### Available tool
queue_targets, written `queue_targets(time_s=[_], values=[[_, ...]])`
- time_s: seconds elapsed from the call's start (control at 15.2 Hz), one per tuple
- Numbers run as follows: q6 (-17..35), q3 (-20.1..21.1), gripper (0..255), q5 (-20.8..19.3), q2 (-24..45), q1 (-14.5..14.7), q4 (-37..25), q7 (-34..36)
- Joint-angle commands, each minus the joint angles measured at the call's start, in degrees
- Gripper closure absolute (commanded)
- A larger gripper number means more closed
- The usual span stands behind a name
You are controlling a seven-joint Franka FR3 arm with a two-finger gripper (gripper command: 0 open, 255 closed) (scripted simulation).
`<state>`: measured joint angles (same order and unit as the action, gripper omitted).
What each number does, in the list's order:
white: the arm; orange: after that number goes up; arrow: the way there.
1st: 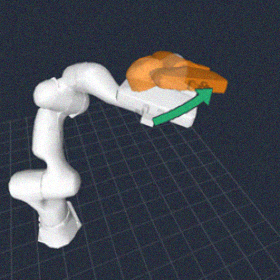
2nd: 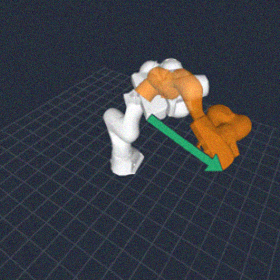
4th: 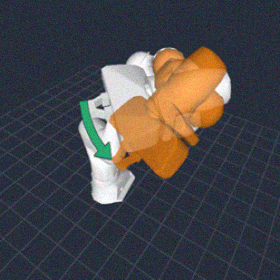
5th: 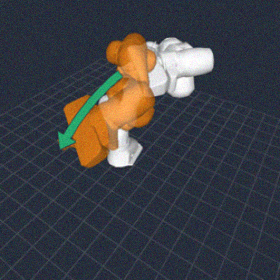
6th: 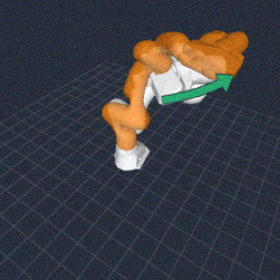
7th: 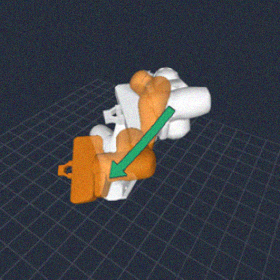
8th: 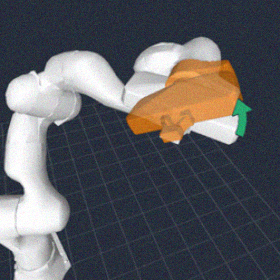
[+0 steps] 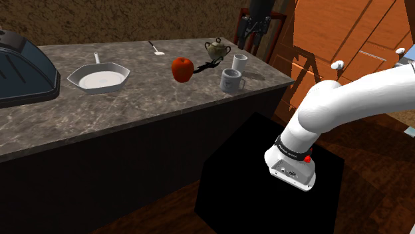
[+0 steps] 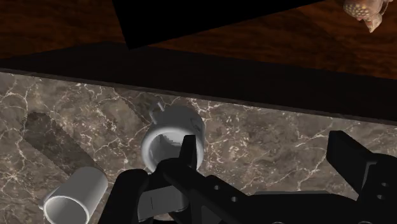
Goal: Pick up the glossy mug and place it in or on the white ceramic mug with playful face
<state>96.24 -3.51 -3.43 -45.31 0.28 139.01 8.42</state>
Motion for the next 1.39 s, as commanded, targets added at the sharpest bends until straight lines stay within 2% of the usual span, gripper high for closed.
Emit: queue_targets(time_s=[0.0, 0.73, 1.06, 1.32], values=[[0.0, 0.0, 0, 0.0, 0.0, 0.0, 0.0, 0.0], [13.1, -10.6, 0, -4.7, 17.4, -3.0, -3.9, -10.3], [18.0, -15.1, 0, -4.4, 27.0, -3.7, -8.4, -15.4], [21.2, -18.3, 0, -2.5, 35.4, -4.2, -13.3, -19.9]])
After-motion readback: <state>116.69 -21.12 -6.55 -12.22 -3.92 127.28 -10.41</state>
